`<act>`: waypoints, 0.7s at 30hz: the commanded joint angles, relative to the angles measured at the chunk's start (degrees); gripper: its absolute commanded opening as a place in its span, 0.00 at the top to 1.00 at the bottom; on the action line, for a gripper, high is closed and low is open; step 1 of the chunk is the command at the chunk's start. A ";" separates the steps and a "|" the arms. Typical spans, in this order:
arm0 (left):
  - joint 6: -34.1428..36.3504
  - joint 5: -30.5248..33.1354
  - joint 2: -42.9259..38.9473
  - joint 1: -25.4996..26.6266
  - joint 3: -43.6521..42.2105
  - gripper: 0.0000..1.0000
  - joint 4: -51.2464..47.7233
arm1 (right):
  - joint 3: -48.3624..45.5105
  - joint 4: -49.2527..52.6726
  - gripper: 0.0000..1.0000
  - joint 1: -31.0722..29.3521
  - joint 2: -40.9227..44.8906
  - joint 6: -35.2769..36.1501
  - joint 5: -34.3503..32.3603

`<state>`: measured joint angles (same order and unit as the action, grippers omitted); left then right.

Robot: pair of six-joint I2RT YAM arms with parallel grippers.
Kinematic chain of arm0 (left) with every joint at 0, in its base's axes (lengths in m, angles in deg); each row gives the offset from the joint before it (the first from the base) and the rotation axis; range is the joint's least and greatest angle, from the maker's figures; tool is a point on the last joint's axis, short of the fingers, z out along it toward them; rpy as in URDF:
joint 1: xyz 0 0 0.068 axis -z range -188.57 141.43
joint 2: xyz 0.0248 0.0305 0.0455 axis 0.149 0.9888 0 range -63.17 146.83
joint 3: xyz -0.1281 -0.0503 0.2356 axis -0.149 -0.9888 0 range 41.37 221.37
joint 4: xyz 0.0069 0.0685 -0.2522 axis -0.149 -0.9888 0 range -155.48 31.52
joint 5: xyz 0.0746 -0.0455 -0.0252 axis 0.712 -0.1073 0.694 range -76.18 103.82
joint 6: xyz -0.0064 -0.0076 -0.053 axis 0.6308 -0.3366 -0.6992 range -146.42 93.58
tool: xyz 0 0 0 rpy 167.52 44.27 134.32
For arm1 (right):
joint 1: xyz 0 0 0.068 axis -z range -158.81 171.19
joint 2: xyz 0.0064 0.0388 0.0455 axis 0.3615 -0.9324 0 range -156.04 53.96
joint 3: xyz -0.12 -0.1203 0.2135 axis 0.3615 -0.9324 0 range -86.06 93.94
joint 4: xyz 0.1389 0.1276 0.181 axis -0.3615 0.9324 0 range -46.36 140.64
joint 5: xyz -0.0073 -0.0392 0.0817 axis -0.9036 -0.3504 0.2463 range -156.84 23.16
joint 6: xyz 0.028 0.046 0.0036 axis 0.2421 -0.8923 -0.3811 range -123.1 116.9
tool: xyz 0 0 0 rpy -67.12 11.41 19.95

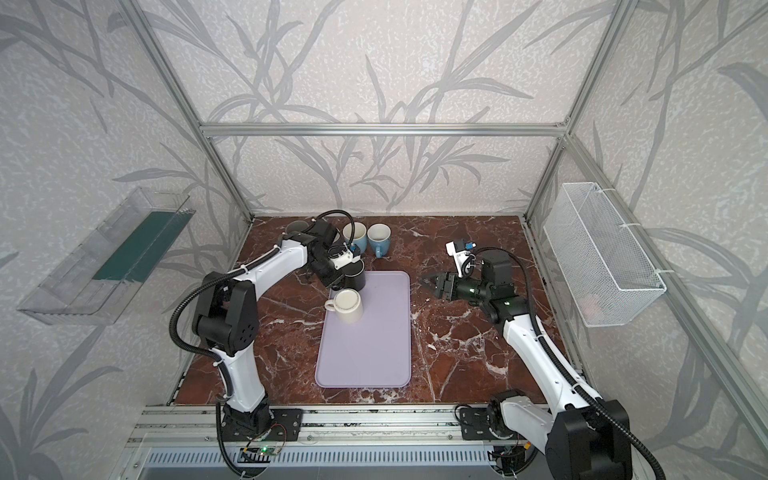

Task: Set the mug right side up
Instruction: 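Lift the black mug off the tray with the left gripper and tilt it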

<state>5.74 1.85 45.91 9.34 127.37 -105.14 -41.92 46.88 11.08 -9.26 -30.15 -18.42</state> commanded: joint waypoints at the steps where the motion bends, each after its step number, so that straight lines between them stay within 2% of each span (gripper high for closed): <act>1: -3.05 -0.62 -5.28 0.24 0.59 1.00 2.72 | -0.72 -1.66 0.34 0.16 -0.41 -0.20 0.16; 13: -10.49 -6.80 -15.85 0.55 -4.31 1.00 11.87 | -1.38 -2.86 0.34 0.20 -0.68 -0.95 0.44; 21: -17.64 -11.15 -20.08 0.63 -3.93 1.00 14.97 | -2.20 -5.56 0.34 0.17 -1.38 -2.78 1.63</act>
<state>-8.23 -4.96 28.64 9.78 122.47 -95.32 -43.56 43.80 11.08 -10.27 -32.10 -18.24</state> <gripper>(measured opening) 0.176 0.657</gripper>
